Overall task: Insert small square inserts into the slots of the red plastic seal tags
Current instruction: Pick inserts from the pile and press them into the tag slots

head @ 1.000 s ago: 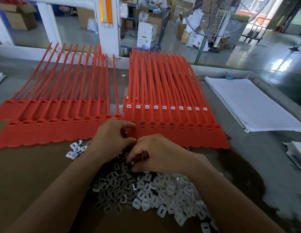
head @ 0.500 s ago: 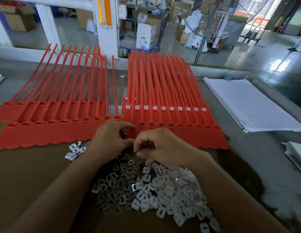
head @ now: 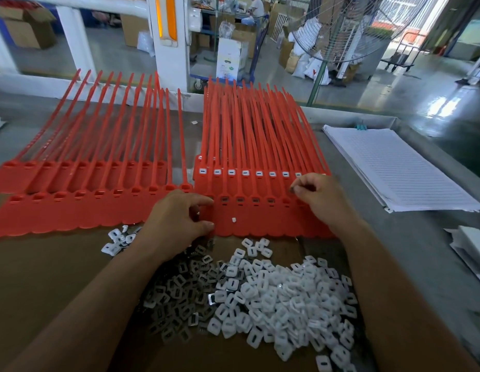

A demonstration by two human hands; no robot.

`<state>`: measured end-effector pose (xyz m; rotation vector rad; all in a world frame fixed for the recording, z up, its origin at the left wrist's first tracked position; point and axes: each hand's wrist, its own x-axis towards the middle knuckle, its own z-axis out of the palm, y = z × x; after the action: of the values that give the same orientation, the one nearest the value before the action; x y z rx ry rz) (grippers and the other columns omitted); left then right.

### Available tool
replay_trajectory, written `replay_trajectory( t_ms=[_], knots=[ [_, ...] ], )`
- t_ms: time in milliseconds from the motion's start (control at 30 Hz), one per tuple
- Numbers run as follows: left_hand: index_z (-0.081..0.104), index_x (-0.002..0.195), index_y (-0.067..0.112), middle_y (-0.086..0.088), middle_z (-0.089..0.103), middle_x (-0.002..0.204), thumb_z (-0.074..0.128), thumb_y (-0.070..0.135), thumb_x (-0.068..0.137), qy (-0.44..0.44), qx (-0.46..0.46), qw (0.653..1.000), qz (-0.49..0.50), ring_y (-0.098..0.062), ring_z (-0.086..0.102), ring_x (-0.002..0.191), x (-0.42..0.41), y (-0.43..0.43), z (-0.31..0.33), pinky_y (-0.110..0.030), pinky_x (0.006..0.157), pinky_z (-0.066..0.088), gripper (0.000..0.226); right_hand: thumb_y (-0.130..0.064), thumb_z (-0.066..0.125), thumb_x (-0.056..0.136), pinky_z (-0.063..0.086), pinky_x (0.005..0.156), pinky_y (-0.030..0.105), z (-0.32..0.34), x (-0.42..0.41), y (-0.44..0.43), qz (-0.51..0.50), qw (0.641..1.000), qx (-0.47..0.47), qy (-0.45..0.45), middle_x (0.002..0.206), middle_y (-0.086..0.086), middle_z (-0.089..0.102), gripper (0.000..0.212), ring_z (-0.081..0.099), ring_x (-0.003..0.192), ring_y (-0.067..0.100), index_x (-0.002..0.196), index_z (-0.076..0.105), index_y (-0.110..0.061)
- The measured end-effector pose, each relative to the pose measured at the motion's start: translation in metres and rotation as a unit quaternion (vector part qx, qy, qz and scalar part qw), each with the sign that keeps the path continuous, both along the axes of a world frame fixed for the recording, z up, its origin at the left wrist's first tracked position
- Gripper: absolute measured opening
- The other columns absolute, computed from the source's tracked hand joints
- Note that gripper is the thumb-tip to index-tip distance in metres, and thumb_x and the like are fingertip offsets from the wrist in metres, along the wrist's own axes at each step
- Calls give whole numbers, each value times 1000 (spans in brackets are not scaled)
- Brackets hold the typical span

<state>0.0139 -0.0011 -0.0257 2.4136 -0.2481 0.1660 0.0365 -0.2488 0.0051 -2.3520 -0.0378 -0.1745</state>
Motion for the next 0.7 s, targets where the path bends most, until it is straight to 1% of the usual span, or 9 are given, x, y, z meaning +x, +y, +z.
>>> replay_trajectory(
  t_ms=[67, 133, 267, 333, 433, 500, 567, 633, 700],
  knots=[
    [61, 115, 30, 20, 44, 83, 75, 27, 71, 0, -1, 1000, 1, 5, 43, 72, 0, 0, 0, -20, 75, 34, 46, -9, 52, 90, 41, 79, 27, -1, -1, 0, 12, 999, -30, 19, 91, -5, 57, 26, 51, 84, 8, 72, 56, -26],
    [61, 115, 30, 20, 44, 83, 75, 28, 71, 1, -1, 1000, 2, 4, 43, 73, 0, 0, 0, -20, 75, 34, 46, -9, 53, 90, 38, 78, 26, -1, -1, 1, 20, 997, -62, 28, 97, -1, 56, 23, 51, 87, 10, 73, 58, -24],
    [61, 115, 31, 20, 44, 83, 75, 27, 71, 1, 1, 1000, 1, 4, 44, 73, -1, 0, 0, -20, 75, 34, 46, -11, 55, 89, 36, 74, 20, 1, -2, 3, 36, 994, -99, 31, 86, -10, 52, 19, 48, 88, 7, 75, 60, -21],
    [61, 115, 30, 20, 44, 83, 75, 27, 71, 1, 0, 1000, 2, 4, 44, 73, -2, 0, 0, -20, 75, 35, 46, -11, 56, 88, 36, 82, 22, -1, -2, 4, 45, 989, -137, 25, 95, -4, 55, 16, 47, 94, 9, 77, 62, -20],
    [61, 115, 30, 17, 46, 84, 75, 27, 71, 2, -1, 1000, 2, 1, 45, 74, -2, 0, 0, -20, 75, 35, 46, -13, 58, 87, 37, 95, 30, -5, -2, 4, 38, 985, -167, 27, 107, 2, 55, 12, 46, 107, 15, 79, 62, -21],
    [61, 116, 29, 16, 46, 84, 75, 26, 71, 3, 1, 1000, 2, 0, 45, 76, -3, 0, 0, -20, 76, 35, 46, -13, 59, 86, 38, 96, 32, -6, -2, 5, 28, 986, -164, 28, 107, 2, 56, 11, 47, 109, 16, 79, 62, -21],
    [60, 116, 29, 19, 44, 83, 74, 27, 72, 4, 2, 1000, 1, 2, 44, 74, -4, 0, 1, -20, 76, 34, 47, -12, 64, 83, 40, 95, 32, -6, -2, 7, 11, 991, -129, 16, 105, 0, 58, 10, 50, 105, 15, 80, 60, -22],
    [60, 117, 29, 20, 42, 83, 74, 27, 72, 3, 5, 1000, 0, 5, 42, 72, -4, -1, 1, -18, 75, 33, 47, -11, 67, 80, 42, 91, 30, -6, -3, 9, -9, 996, -92, 5, 104, 0, 60, 14, 53, 101, 14, 81, 58, -22],
    [60, 117, 29, 21, 41, 82, 74, 27, 72, 3, 7, 1000, 1, 6, 42, 72, -4, -1, 2, -18, 74, 32, 47, -11, 68, 80, 41, 88, 27, -7, -2, 9, -14, 996, -90, 3, 100, -3, 60, 13, 54, 99, 13, 83, 61, -21]
  ],
)
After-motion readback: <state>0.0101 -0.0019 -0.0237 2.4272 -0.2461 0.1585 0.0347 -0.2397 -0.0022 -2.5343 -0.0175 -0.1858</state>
